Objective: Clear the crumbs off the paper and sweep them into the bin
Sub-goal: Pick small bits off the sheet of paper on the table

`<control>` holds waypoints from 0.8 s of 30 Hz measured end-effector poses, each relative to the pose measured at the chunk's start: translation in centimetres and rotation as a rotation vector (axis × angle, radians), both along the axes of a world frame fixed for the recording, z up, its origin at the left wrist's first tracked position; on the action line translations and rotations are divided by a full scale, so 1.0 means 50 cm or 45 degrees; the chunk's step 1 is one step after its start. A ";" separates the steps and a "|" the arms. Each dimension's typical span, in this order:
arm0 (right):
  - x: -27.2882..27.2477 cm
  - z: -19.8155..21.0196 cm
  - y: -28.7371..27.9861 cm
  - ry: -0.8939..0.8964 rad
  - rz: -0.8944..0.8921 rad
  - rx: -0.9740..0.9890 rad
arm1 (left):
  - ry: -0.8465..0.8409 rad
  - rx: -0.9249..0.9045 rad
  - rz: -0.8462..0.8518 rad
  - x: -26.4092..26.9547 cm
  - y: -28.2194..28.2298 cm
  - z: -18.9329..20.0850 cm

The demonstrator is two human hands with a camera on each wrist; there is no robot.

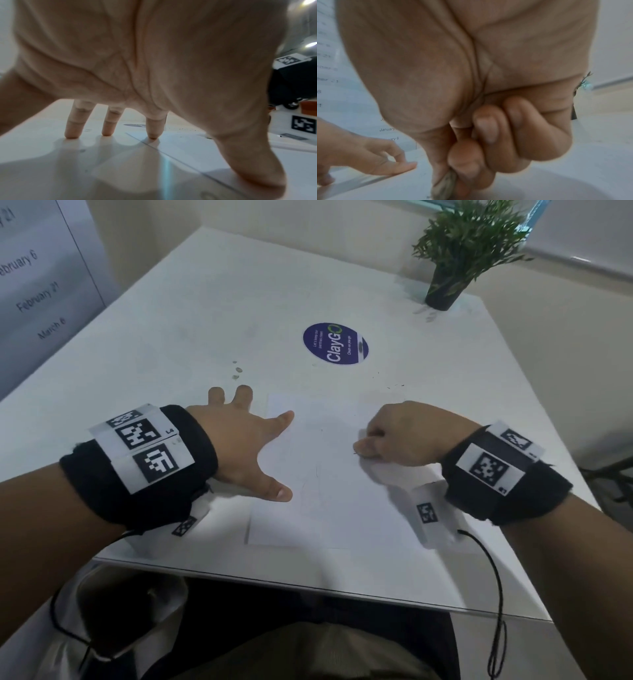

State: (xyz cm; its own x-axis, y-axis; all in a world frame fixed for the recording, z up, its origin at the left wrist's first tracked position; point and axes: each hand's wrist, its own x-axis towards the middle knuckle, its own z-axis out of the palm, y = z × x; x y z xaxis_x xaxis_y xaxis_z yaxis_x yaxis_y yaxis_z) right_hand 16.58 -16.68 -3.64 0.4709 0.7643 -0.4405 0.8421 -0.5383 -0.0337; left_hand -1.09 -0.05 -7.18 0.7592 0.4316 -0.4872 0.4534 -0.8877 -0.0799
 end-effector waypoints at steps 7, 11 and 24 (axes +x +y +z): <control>-0.133 -0.016 0.076 0.179 0.321 0.158 | -0.007 0.000 -0.014 0.000 0.000 -0.002; -0.087 -0.036 0.064 0.154 0.254 0.083 | -0.011 -0.009 -0.007 0.001 0.001 -0.002; -0.119 -0.029 0.062 0.209 0.417 0.096 | -0.011 0.001 -0.012 0.003 0.000 -0.006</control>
State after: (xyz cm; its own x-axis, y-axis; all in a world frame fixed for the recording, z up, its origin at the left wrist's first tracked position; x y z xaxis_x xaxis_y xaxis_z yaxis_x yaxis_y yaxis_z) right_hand 10.63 -13.60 -5.10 0.1239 0.8958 -0.4269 0.9494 -0.2321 -0.2116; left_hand -0.94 -0.06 -7.46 0.7674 0.4246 -0.4803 0.4454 -0.8920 -0.0770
